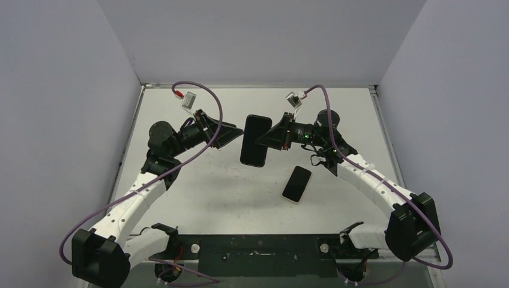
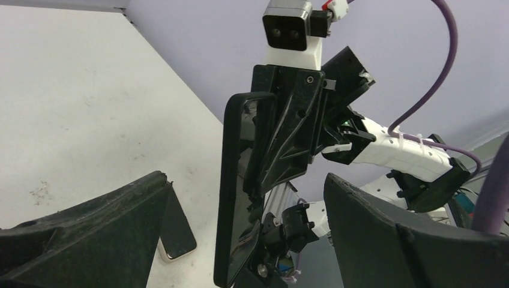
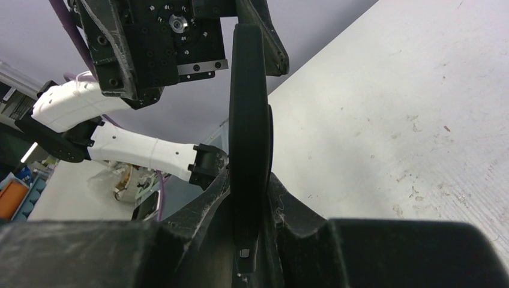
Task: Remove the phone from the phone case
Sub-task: Adjust the phone.
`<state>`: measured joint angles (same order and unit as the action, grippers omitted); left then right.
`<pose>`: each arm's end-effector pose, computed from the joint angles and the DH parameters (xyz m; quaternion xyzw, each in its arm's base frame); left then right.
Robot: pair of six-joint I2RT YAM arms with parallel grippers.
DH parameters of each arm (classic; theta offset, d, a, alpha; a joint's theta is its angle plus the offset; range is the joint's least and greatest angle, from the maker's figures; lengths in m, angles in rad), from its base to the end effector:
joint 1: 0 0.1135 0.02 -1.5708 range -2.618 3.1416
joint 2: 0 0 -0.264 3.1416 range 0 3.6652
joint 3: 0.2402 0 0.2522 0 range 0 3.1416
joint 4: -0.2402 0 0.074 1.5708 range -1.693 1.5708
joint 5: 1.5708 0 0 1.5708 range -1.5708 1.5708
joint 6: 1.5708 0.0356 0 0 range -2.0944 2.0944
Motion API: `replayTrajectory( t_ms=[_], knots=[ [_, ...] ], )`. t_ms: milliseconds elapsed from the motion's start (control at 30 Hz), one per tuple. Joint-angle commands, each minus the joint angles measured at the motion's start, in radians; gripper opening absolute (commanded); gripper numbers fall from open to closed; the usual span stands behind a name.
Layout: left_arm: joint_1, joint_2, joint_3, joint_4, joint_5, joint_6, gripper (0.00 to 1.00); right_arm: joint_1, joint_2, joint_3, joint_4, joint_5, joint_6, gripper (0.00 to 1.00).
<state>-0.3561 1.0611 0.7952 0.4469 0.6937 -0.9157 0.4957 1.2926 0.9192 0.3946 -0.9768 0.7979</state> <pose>0.2198 -0.1061 0.3557 0.0847 0.6509 -0.6041 0.4519 0.2423 0.1645 0.3358 -0.2385 0.6612 0.6422 0.3058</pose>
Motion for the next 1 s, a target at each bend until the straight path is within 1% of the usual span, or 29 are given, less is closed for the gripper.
replayTrajectory(
  t_ms=[0,67,200,233,367,467,567,700,767,833,867,900,967],
  knots=[
    [0.008,-0.021,-0.026,0.137,0.026,-0.101,0.97,0.021,0.004,0.071,0.041,-0.037,-0.035,0.0],
    [0.007,-0.028,-0.054,0.191,0.006,-0.152,0.97,0.035,0.014,0.085,0.033,-0.042,-0.042,0.0],
    [-0.017,-0.011,-0.037,0.174,0.001,-0.151,0.97,0.059,0.037,0.113,0.019,-0.05,-0.049,0.0],
    [-0.024,-0.007,-0.033,0.17,-0.002,-0.148,0.96,0.064,0.042,0.12,0.018,-0.053,-0.051,0.0],
    [-0.044,0.013,-0.037,0.173,-0.01,-0.153,0.86,0.082,0.065,0.142,0.028,-0.069,-0.044,0.0],
    [-0.059,0.025,-0.047,0.213,-0.001,-0.173,0.74,0.086,0.088,0.156,0.034,-0.091,-0.033,0.0],
    [-0.063,0.031,-0.056,0.235,0.002,-0.188,0.56,0.09,0.1,0.165,0.039,-0.112,-0.032,0.0],
    [-0.064,0.037,-0.055,0.236,0.007,-0.195,0.36,0.091,0.112,0.174,0.029,-0.127,-0.042,0.0],
    [-0.064,0.043,-0.056,0.24,0.009,-0.203,0.2,0.09,0.118,0.18,0.02,-0.129,-0.048,0.0],
    [-0.064,0.046,-0.057,0.243,0.007,-0.211,0.02,0.089,0.121,0.185,0.017,-0.129,-0.054,0.0],
    [-0.064,0.046,-0.058,0.244,0.0,-0.215,0.0,0.088,0.122,0.186,0.014,-0.127,-0.056,0.0],
    [-0.063,0.043,-0.061,0.245,-0.011,-0.221,0.0,0.086,0.122,0.187,0.014,-0.123,-0.059,0.02],
    [-0.063,0.036,-0.069,0.242,-0.047,-0.23,0.0,0.08,0.118,0.182,0.012,-0.107,-0.063,0.09]
  ],
)
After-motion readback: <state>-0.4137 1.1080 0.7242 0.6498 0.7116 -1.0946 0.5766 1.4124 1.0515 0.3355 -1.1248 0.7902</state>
